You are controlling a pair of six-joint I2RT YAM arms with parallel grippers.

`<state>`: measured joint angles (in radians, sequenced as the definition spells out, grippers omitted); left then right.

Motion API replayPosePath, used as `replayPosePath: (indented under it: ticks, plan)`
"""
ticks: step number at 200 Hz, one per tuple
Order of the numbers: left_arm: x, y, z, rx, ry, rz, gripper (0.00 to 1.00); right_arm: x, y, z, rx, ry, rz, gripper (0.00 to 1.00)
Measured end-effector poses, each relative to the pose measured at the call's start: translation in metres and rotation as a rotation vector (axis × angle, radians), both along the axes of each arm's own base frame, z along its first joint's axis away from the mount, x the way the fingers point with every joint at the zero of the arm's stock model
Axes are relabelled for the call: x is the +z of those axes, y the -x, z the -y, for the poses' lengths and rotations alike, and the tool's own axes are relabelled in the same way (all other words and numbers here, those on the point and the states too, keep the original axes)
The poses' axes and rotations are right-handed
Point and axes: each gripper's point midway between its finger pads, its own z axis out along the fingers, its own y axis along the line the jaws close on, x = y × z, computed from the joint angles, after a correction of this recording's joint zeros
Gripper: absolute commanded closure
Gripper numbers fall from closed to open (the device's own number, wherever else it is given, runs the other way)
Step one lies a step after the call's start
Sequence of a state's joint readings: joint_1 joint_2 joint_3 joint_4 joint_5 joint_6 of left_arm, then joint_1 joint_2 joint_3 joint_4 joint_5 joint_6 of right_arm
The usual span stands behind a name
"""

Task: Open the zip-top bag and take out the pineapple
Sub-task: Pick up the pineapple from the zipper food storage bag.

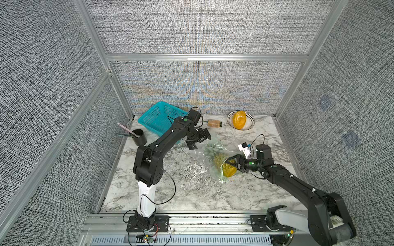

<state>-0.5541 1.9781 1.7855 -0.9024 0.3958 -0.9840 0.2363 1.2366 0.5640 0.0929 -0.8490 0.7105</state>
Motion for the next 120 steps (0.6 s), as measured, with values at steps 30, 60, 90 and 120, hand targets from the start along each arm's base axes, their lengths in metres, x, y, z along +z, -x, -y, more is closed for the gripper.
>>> replayPosePath:
  ticks: [30,60,90,120]
  plan:
    - [0.016,0.003,-0.013,0.06,0.028,0.009,0.07,0.001,-0.014,-0.004,-0.023,-0.037,-0.021,0.45]
    - [0.03,0.006,-0.029,0.11,0.046,0.03,0.1,0.008,-0.033,-0.006,-0.057,-0.09,-0.028,0.45]
    - [0.023,0.016,-0.032,0.134,0.061,0.013,0.13,0.019,-0.05,-0.01,-0.096,-0.167,-0.036,0.45]
    - [0.012,0.015,-0.03,0.175,0.093,0.008,0.15,0.028,-0.063,-0.013,-0.132,-0.255,-0.066,0.45]
